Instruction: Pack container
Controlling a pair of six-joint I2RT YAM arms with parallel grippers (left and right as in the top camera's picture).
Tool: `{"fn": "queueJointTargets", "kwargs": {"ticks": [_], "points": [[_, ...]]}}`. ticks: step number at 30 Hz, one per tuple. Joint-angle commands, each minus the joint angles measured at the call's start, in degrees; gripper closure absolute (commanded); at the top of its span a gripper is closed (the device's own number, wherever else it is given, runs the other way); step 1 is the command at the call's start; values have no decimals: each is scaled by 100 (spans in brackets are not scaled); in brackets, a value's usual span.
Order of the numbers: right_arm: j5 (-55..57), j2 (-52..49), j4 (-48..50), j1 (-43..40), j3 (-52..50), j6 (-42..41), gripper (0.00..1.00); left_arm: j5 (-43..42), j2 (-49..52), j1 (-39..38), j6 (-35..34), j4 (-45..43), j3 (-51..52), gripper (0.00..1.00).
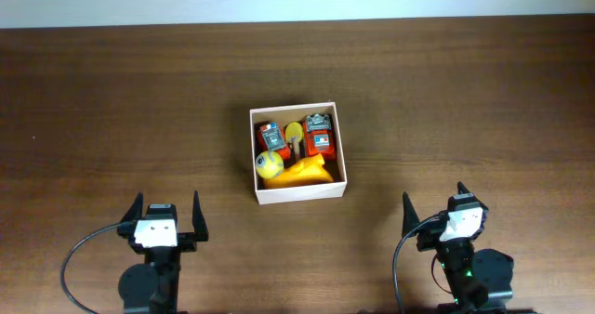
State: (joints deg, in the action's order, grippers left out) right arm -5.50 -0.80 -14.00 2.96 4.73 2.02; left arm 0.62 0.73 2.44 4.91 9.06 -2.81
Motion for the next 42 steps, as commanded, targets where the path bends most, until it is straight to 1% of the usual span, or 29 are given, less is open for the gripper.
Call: {"fn": "queueJointTargets", "kwargs": {"ticks": [1, 5, 42], "points": [[-125, 61, -4, 42, -44, 55, 1, -68, -44, 35, 52, -15, 33, 1], [-293, 61, 9, 42, -44, 55, 1, -68, -44, 35, 52, -15, 33, 1], [-291, 59, 11, 42, -44, 55, 1, -68, -39, 35, 52, -15, 33, 1]]}}
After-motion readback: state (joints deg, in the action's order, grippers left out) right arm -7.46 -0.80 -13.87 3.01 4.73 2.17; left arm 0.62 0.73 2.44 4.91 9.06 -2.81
